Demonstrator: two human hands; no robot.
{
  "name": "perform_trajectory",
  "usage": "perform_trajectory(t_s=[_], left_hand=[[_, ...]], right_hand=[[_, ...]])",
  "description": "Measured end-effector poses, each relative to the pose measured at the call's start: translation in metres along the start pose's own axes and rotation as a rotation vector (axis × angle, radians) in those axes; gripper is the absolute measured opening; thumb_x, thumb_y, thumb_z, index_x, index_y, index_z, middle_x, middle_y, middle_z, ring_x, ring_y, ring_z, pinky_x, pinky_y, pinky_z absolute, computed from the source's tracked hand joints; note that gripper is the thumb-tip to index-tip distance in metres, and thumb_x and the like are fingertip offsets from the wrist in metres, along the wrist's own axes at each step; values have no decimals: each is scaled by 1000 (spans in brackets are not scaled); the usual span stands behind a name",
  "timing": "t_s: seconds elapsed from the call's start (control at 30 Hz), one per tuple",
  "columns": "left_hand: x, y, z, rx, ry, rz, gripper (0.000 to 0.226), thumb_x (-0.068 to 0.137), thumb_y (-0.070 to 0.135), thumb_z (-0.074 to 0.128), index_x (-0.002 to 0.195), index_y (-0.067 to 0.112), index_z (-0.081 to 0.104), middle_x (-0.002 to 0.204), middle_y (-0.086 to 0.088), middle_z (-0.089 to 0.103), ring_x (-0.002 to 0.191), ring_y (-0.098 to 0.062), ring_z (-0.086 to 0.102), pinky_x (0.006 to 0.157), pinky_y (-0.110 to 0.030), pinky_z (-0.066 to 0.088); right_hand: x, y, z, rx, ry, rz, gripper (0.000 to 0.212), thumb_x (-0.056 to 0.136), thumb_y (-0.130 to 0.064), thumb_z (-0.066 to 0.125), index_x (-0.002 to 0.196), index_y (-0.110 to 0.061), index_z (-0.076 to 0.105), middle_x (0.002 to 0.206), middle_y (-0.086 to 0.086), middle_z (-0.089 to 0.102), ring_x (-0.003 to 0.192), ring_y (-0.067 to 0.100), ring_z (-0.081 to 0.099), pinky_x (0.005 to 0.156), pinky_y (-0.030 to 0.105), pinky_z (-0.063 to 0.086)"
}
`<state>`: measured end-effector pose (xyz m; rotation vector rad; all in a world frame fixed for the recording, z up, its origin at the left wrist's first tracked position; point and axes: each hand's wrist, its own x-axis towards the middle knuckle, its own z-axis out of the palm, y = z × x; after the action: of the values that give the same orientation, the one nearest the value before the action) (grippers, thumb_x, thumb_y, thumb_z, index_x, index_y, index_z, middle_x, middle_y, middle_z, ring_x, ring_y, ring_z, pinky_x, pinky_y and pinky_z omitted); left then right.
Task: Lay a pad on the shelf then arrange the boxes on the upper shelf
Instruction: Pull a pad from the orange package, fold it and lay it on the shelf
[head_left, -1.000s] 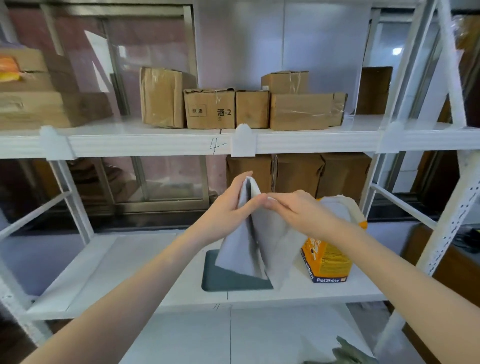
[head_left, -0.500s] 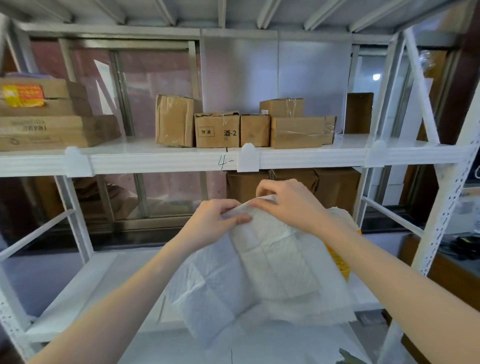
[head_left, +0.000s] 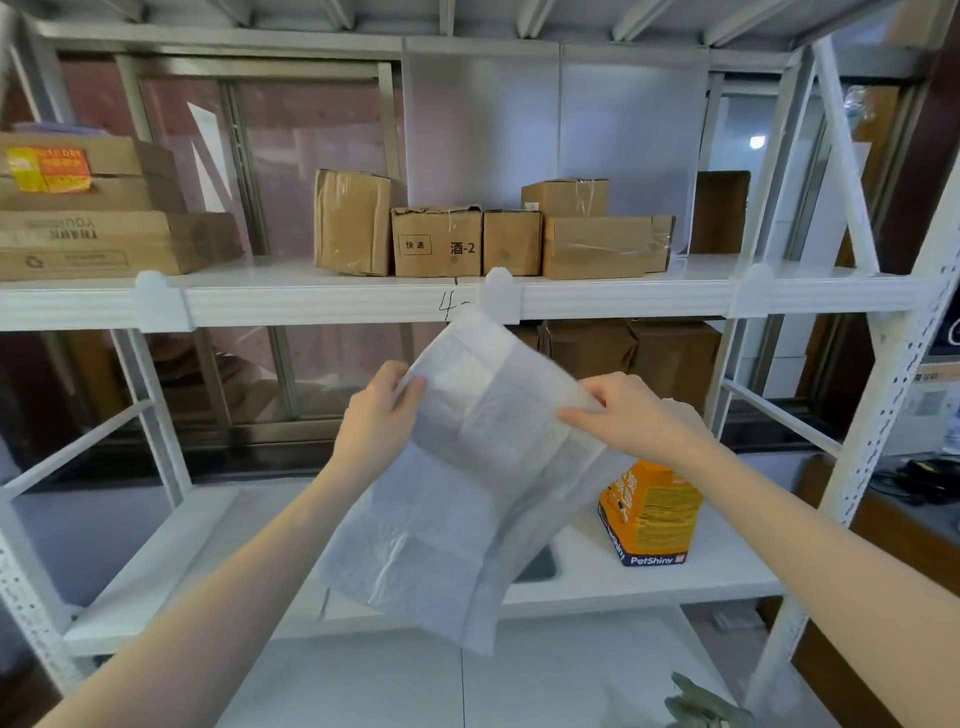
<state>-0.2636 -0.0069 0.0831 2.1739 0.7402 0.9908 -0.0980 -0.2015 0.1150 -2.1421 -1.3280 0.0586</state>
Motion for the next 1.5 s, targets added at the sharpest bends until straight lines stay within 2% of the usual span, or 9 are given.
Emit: perform_trajectory(t_s=[0.1, 0.23, 0.4, 0.57, 0.73, 0.87, 0.97, 1.13, 1.5], left_hand=[[-8, 5, 11, 124, 41, 123, 47, 84, 18, 62, 125, 10, 41, 121, -6, 43, 104, -24, 49, 84, -33, 42], [-26, 32, 19, 203, 31, 268, 47, 83, 36, 63, 121, 16, 44, 118, -2, 44, 96, -20, 54, 80, -37, 50], [-46, 60, 27, 96, -289, 168, 79, 68, 71, 60, 129, 31, 32, 129, 7, 50, 93, -10, 63, 85, -39, 52], [-45, 60, 35, 127, -364, 203, 94, 73, 47, 72, 144, 32, 12, 137, 4, 44, 78, -5, 61, 76, -24, 47], [-35, 54, 30, 86, -407, 204, 92, 77, 29, 74, 145, 30, 13, 107, 4, 53, 65, -5, 53, 69, -20, 41], [-24, 40, 23, 55, -308, 164, 66, 77, 22, 74, 133, 27, 40, 93, 5, 62, 70, -3, 54, 68, -20, 40], [-15, 32, 14, 64, -193, 156, 25, 74, 26, 75, 96, 18, 67, 82, 3, 69, 72, -9, 60, 65, -19, 42], [-3, 32, -1, -34, -41, 82, 48, 79, 42, 68, 54, 12, 41, 47, 8, 34, 44, -8, 29, 44, -21, 19], [15, 29, -16, 23, 75, 109, 37, 98, 25, 40, 71, 0, 45, 59, -4, 40, 62, -20, 33, 55, -32, 25]], right_hand=[[4, -7, 6, 4, 58, -44, 36, 87, -32, 62, 60, -10, 52, 58, 1, 44, 57, 14, 42, 53, 28, 27], [9, -20, 17, 30, 79, -102, 39, 85, -30, 63, 53, -18, 43, 53, -3, 39, 51, 10, 37, 49, 25, 25], [15, -38, 27, 98, 106, -117, 40, 87, -29, 60, 56, -15, 38, 54, -3, 39, 50, 9, 34, 49, 25, 25], [21, -38, 31, 87, 158, -136, 41, 86, -34, 59, 59, -12, 37, 57, 1, 36, 53, 13, 32, 53, 30, 26], [20, -32, 22, 82, 188, -134, 44, 82, -44, 63, 65, -12, 39, 58, -1, 34, 54, 12, 30, 52, 28, 24], [18, -23, 11, 75, 217, -89, 43, 80, -48, 62, 71, -11, 45, 58, -2, 40, 54, 13, 38, 53, 28, 29], [13, -13, -2, 10, 233, -74, 39, 83, -45, 60, 70, -11, 47, 59, -1, 47, 56, 14, 44, 53, 29, 31], [7, 14, -14, -150, 243, -20, 28, 85, -36, 59, 80, -9, 57, 72, 5, 62, 71, 22, 59, 63, 35, 44], [1, 34, -20, -229, 285, -41, 9, 92, -24, 49, 87, -21, 55, 88, 1, 60, 82, 21, 59, 74, 40, 50]])
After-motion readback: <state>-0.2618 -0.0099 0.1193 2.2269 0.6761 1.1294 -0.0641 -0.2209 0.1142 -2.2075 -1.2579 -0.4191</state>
